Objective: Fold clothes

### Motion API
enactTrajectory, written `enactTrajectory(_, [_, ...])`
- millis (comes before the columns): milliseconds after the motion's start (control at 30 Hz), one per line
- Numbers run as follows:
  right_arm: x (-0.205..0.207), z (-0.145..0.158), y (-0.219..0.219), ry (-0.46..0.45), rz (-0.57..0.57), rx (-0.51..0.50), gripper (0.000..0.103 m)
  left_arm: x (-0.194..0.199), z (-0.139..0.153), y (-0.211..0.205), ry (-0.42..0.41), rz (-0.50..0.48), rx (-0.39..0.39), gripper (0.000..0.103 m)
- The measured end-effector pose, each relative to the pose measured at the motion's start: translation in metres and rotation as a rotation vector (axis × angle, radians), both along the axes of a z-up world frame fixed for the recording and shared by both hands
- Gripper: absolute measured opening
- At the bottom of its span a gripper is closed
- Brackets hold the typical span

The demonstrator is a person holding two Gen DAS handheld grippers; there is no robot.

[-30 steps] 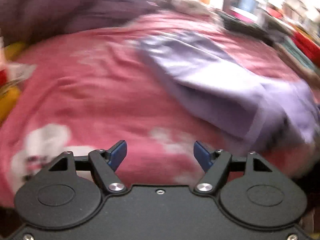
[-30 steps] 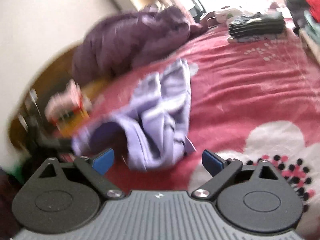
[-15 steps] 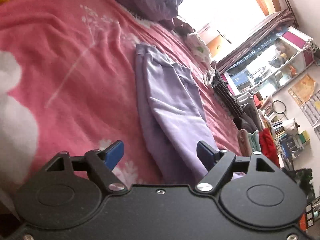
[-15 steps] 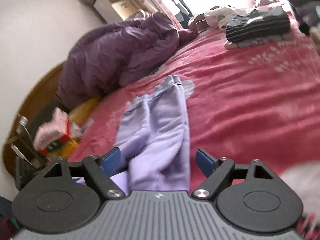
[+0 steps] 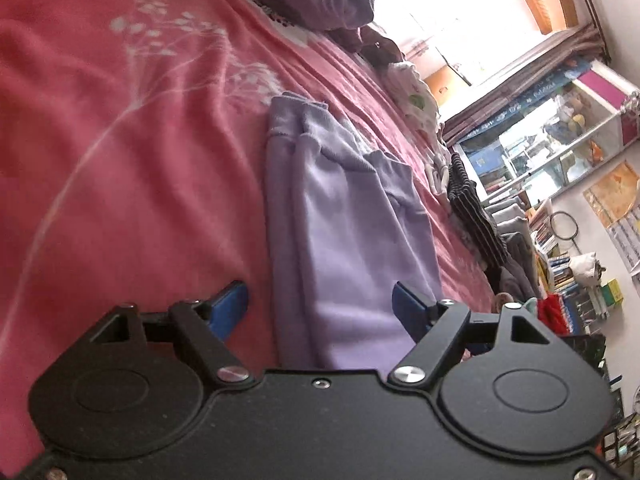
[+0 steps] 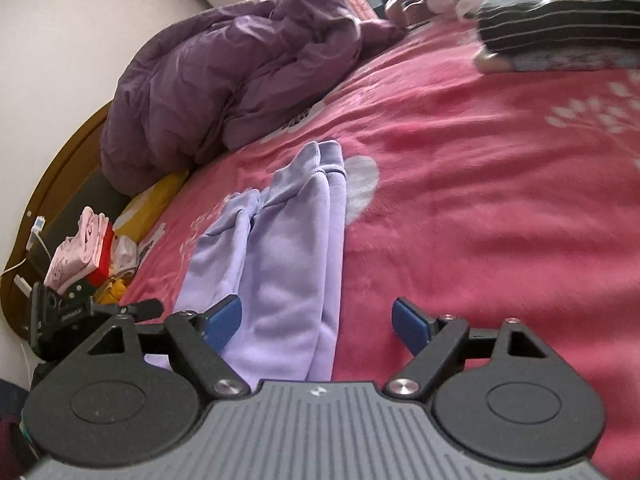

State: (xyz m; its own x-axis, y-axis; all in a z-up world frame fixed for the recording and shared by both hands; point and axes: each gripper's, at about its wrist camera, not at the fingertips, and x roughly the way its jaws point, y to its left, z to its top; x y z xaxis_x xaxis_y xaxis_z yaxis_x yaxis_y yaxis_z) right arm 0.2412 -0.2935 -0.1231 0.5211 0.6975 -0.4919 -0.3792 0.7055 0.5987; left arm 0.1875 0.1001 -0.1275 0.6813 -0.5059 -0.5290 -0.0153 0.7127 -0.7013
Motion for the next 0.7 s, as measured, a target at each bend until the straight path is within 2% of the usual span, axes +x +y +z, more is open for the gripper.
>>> enactTrajectory(133, [0.029,-0.011,0.014,-0.016,0.048,0.009,0.078,0.025,0.003,-0.002,-0.036,-0.05,0.033,0.076])
enactTrajectory(267, [0.054,-0.015,0.021,-0.022,0.072,0.058,0.076,0.05,0.0,-0.003,-0.055,-0.104,0.055,0.062])
enactTrajectory(400, [0.076,-0.017,0.024,0.002,0.078,0.099,0.07,0.067,-0.001,0.0,-0.061,-0.132,0.036,0.059])
enactTrajectory(467, [0.079,-0.017,0.026,0.015,0.086,0.11,0.063,0.07,0.005,-0.004,-0.068,-0.154,0.06,0.054])
enactTrajectory(533, [0.08,-0.017,0.027,0.028,0.095,0.119,0.04,0.069,0.011,-0.009,-0.084,-0.17,0.088,0.046])
enactTrajectory(600, [0.078,-0.015,0.032,0.018,0.101,0.109,0.032,0.068,0.018,-0.015,-0.107,-0.185,0.119,0.034])
enactTrajectory(700, [0.073,-0.012,0.034,-0.002,0.097,0.116,0.024,0.067,0.025,-0.027,-0.141,-0.197,0.18,0.024])
